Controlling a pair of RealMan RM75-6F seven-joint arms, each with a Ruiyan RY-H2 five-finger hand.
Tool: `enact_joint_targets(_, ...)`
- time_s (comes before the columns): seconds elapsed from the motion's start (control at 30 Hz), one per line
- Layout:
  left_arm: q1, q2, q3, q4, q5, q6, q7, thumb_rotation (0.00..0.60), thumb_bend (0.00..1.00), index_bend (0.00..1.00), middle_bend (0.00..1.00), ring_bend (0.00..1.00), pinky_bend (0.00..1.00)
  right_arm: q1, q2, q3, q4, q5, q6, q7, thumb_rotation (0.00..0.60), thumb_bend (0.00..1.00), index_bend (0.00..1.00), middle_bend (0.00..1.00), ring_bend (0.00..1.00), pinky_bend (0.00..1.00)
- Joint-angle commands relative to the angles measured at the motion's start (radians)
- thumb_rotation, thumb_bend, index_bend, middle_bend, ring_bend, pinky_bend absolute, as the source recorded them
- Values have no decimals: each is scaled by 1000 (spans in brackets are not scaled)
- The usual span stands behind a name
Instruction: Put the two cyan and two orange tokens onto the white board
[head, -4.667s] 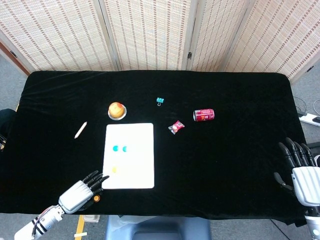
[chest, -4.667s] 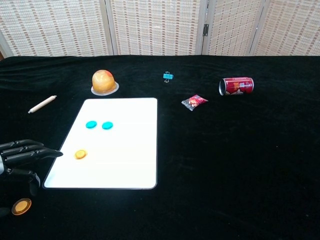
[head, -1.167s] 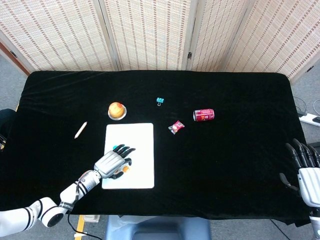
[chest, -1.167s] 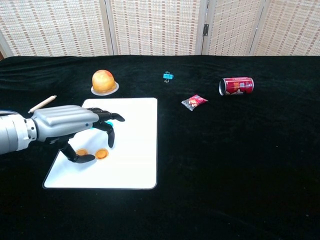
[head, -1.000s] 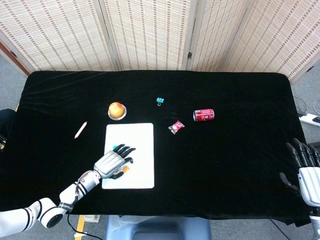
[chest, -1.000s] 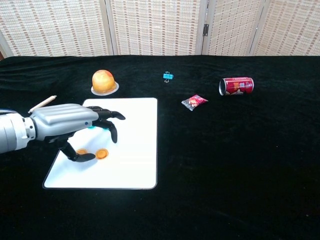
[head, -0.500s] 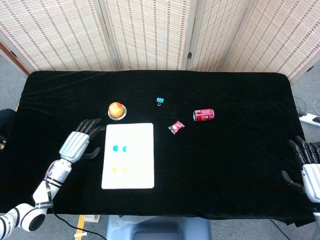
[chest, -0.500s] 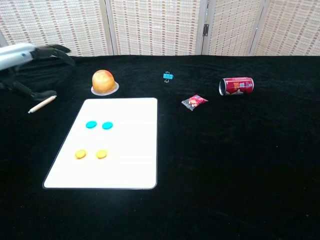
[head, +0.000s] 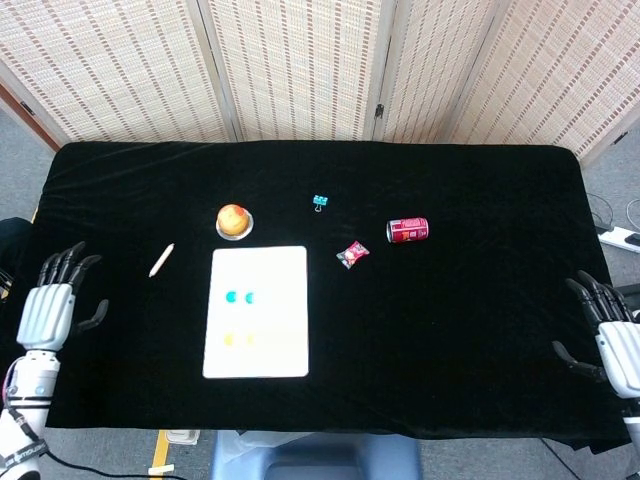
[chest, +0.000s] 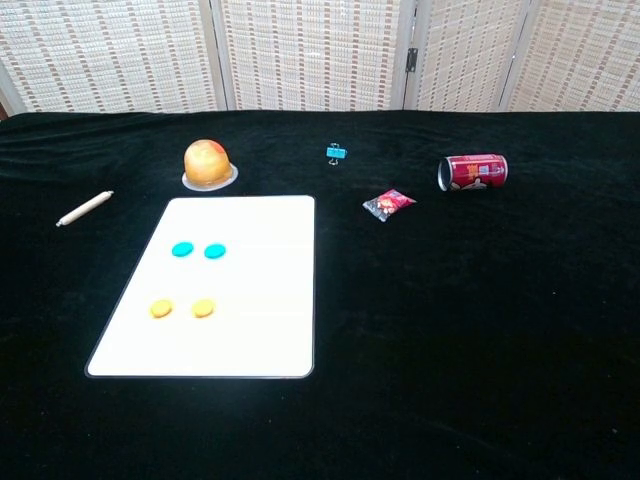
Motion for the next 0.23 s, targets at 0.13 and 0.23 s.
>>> enact_joint_targets(0.13, 92, 23, 39, -48, 45, 107, 37, 600, 429, 196, 57, 0, 0, 4, -11, -12, 2, -32, 16, 13, 600, 345, 0, 21, 11, 23)
enact_joint_targets(0.23, 118, 29, 54, -67, 68, 133, 45, 600, 430, 196, 57, 0, 0, 0, -19, -17, -5, -29, 15, -9, 600, 345, 0, 21, 10, 23)
